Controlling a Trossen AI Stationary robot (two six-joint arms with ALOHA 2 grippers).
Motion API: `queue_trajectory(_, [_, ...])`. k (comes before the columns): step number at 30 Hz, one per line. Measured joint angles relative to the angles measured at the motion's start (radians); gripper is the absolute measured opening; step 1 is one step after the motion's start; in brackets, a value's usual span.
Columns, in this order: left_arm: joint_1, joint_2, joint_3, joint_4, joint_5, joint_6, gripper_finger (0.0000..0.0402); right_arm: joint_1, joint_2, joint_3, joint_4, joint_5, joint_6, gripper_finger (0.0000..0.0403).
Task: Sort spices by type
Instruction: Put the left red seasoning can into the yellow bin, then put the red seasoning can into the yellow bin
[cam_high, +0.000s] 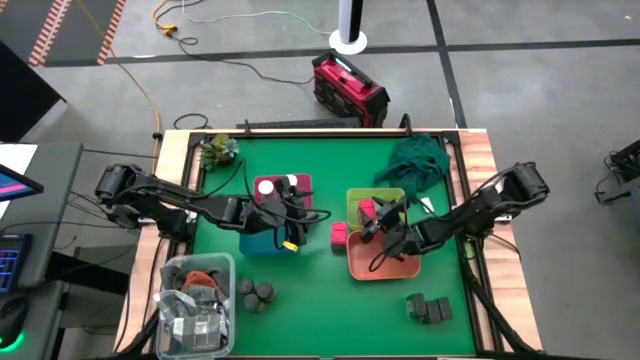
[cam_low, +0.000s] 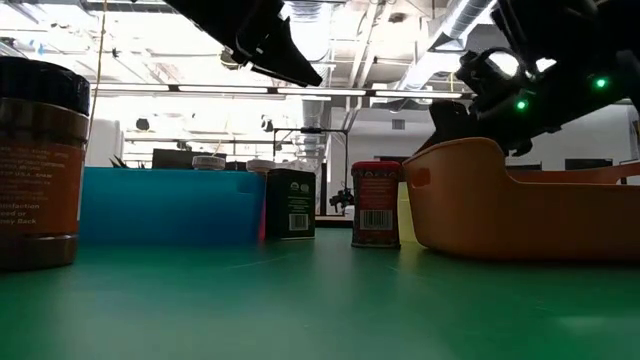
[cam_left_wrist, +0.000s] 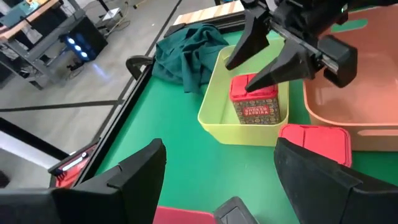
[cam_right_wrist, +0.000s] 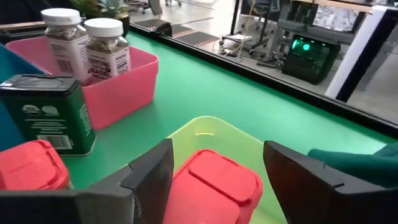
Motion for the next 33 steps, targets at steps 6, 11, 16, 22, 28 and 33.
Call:
queue_trajectory(6, [0.000, 0.000, 0.000, -0.005, 0.001, 0.000, 0.0283, 0.000, -0.058, 0.000, -0.006, -0.010, -0.061, 0.0301])
queue_trajectory(11, [0.000, 0.000, 0.000, -0.008, 0.002, -0.008, 0.0283, -0.002, -0.147, 0.000, -0.002, -0.026, -0.132, 0.0318])
queue_trajectory(16, [-0.001, 0.000, 0.002, -0.027, 0.002, 0.002, 0.0283, -0.026, -0.200, 0.056, -0.020, -0.195, -0.187, 0.0320])
queue_trajectory(22, [0.005, 0.000, 0.029, -0.110, 0.003, 0.006, 0.0283, -0.041, -0.109, 0.277, -0.292, -0.473, -0.385, 0.0320])
queue_trajectory(28, [-0.031, -0.034, -0.034, -0.065, 0.003, -0.041, 0.0283, -0.101, -0.036, 0.463, -0.501, -0.760, -0.463, 0.0319])
queue_trajectory(33, [-0.066, -0.082, -0.118, -0.002, 0.001, -0.069, 0.0283, -0.126, 0.013, 0.545, -0.621, -0.791, -0.534, 0.0321])
